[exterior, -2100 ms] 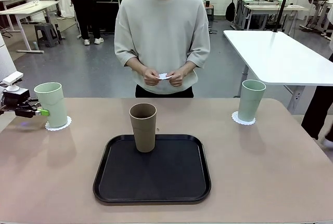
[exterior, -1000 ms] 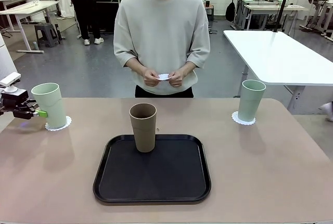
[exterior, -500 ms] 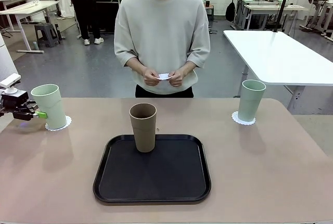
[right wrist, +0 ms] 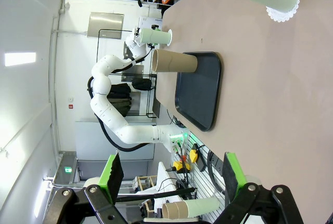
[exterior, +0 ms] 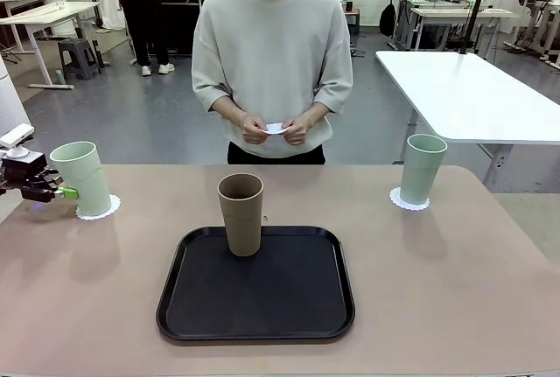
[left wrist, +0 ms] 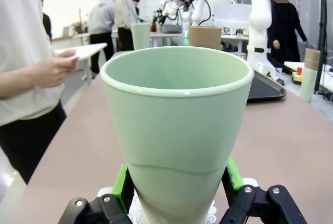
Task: Place coasters on the table and set cups on them.
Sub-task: Take one Reusable plastic cup from the Flat Tray and place it on a coaster set by the human.
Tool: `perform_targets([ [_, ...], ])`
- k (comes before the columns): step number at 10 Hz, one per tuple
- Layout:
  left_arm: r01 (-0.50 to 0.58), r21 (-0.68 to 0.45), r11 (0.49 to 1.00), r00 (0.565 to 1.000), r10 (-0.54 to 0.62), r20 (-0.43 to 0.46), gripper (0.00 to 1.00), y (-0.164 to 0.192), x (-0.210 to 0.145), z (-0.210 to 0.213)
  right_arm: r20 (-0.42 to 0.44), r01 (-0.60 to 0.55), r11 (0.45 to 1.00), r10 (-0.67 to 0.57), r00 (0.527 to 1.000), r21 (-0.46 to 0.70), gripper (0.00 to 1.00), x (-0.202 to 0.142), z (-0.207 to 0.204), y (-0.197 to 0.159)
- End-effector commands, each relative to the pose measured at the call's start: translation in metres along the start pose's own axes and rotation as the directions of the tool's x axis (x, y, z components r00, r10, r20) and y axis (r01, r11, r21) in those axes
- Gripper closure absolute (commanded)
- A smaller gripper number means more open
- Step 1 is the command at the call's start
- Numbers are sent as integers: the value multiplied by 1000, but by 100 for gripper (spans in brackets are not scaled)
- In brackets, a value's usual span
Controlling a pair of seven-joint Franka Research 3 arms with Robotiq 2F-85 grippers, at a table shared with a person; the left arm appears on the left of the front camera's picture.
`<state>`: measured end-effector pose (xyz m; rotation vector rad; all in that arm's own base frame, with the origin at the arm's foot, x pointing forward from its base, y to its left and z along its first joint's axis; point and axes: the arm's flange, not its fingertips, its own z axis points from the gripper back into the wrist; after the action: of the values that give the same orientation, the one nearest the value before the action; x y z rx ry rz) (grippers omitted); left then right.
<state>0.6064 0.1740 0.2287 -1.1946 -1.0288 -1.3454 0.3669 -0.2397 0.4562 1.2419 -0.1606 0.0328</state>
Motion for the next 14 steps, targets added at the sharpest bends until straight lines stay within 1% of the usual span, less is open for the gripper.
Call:
perform_targets([
  [1,-3,5,1000,1000,3,16,15,9,1,5,1,15,1000,-15,1000,-1,0,0,0,1],
  [9,-36,-17,999,999,36,26,15,11,-3,5,1,15,1000,-15,1000,-1,0,0,0,1],
  [10,-40,-17,999,999,41,26,0,11,-3,5,1,15,1000,-15,1000,-1,0,0,0,1],
  [14,-55,-33,998,998,55,20,0,10,-3,6,1,15,1000,-15,1000,-1,0,0,0,1],
])
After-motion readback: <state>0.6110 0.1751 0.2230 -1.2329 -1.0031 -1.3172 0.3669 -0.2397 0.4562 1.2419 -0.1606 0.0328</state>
